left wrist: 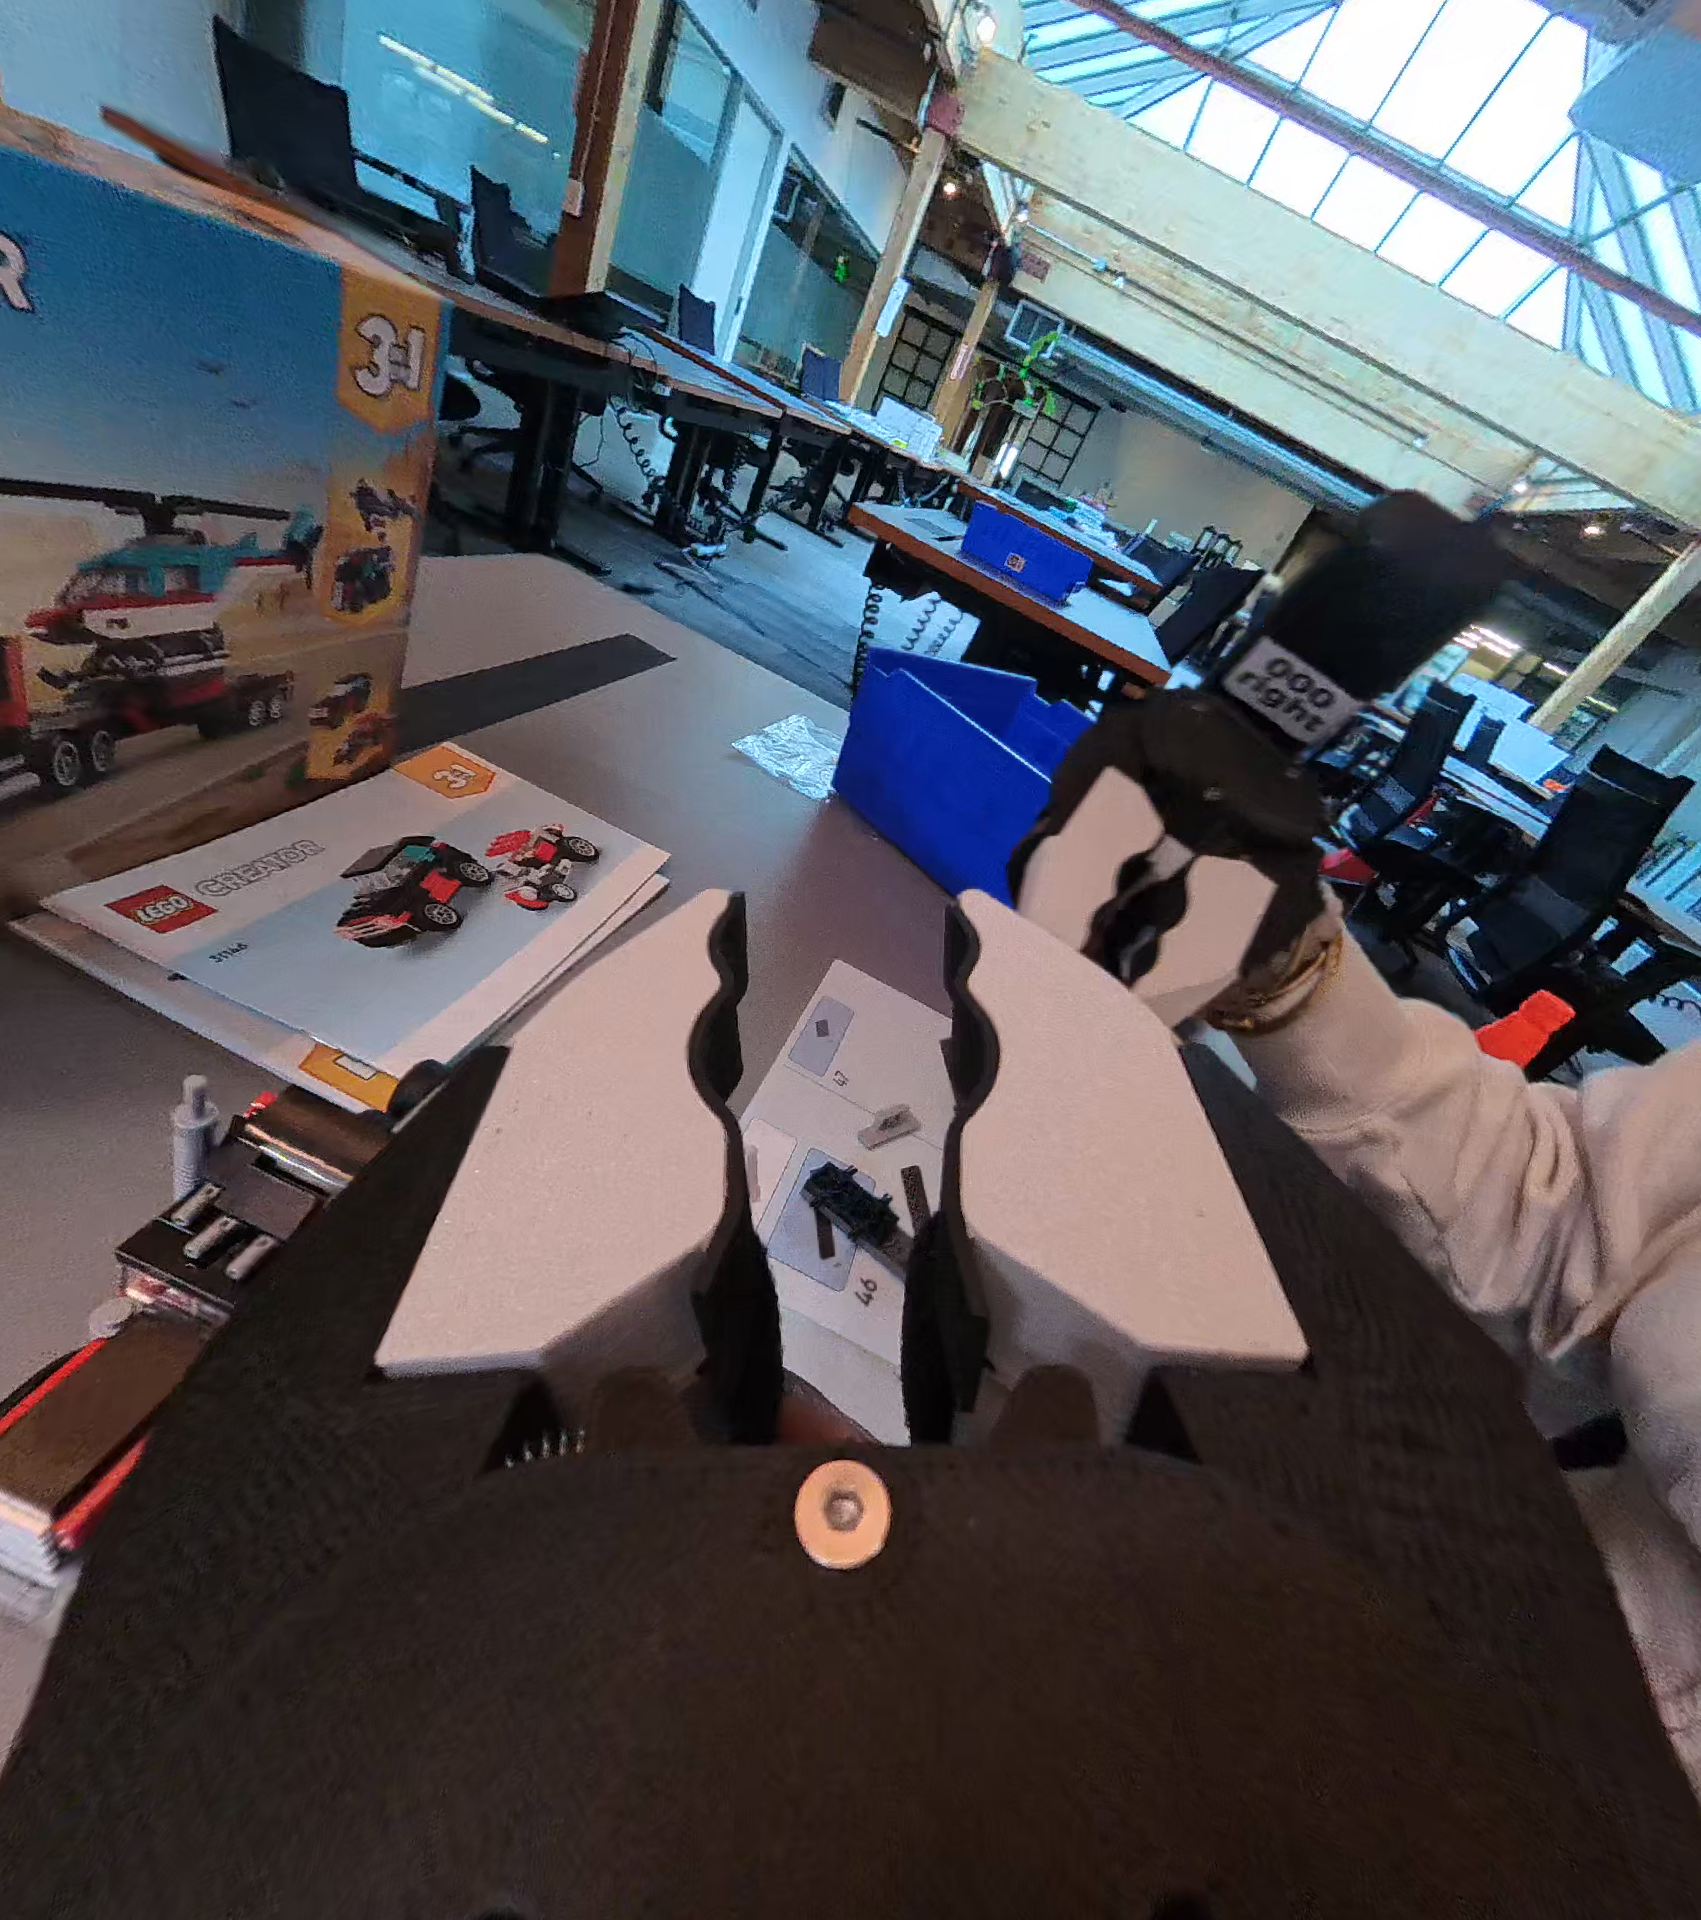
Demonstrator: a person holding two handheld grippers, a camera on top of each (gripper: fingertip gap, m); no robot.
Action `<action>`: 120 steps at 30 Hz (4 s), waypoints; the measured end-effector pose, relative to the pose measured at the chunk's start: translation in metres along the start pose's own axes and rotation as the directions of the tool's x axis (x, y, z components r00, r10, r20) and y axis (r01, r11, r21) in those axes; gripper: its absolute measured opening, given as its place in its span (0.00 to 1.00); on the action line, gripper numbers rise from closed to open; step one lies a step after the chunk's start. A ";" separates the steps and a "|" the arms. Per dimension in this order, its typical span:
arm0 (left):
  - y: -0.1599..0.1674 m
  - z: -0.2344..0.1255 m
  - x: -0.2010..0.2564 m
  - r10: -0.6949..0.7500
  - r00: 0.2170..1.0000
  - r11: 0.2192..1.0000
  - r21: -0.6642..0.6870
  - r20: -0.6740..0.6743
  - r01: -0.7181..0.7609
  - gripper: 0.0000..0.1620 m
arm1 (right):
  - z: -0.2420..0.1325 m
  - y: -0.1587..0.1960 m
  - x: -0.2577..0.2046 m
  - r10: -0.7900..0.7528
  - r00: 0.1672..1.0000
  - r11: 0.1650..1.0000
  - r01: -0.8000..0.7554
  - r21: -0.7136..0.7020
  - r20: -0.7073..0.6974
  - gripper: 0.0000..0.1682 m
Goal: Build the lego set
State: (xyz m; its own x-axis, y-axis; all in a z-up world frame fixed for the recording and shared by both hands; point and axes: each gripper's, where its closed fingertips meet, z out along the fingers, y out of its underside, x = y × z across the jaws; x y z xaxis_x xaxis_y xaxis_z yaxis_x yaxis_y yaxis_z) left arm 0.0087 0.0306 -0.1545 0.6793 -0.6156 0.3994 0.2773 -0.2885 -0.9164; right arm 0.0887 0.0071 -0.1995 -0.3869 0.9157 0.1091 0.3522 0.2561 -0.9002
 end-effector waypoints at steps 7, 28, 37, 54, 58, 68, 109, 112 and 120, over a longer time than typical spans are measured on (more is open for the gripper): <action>0.022 -0.017 -0.021 0.200 0.974 0.980 -0.032 0.108 -0.197 0.22 | -0.008 0.105 -0.016 0.097 0.995 0.844 -0.094 -0.529 -0.022 0.10; 0.033 -0.018 -0.021 0.407 0.901 0.912 -0.020 0.149 -0.409 0.20 | 0.042 0.078 0.008 0.140 0.985 0.940 -0.163 -0.301 -0.096 0.23; 0.038 -0.020 -0.033 0.381 0.907 0.923 -0.027 0.178 -0.383 0.19 | 0.042 0.087 0.010 0.143 0.985 0.937 -0.165 -0.309 -0.093 0.19; 0.006 -0.047 -0.056 0.267 0.897 0.932 0.144 0.351 -0.334 0.18 | -0.028 0.046 0.068 0.371 0.854 0.928 -0.339 0.152 -0.365 0.19; -0.019 -0.069 -0.051 0.231 0.914 0.923 0.224 0.334 -0.315 0.18 | 0.011 0.043 0.039 0.308 0.931 0.951 -0.306 0.038 -0.196 0.19; 0.028 -0.108 -0.075 0.269 0.907 0.963 -0.061 0.325 -0.264 0.18 | 0.099 0.004 -0.017 0.081 0.986 0.962 -0.040 -0.269 0.142 0.19; 0.019 -0.141 -0.108 0.073 0.907 0.977 0.152 0.414 -0.148 0.17 | 0.173 0.015 -0.038 -0.004 0.967 0.975 0.061 -0.215 0.256 0.20; 0.019 -0.140 -0.108 0.076 0.909 0.978 0.145 0.409 -0.147 0.17 | 0.175 0.013 -0.039 -0.018 0.969 0.975 0.072 -0.212 0.245 0.21; 0.019 -0.140 -0.107 0.070 0.912 0.977 0.157 0.404 -0.144 0.17 | 0.181 0.020 -0.047 -0.031 0.964 0.959 0.103 -0.265 0.263 0.29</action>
State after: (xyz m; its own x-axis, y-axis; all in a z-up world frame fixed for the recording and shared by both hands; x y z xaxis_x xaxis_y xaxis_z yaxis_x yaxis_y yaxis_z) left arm -0.1542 -0.0114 -0.2109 0.9135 -0.2852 0.2902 0.2796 -0.0782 -0.9569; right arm -0.0402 -0.0872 -0.2988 -0.6081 0.7936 0.0224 0.5236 0.4221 -0.7400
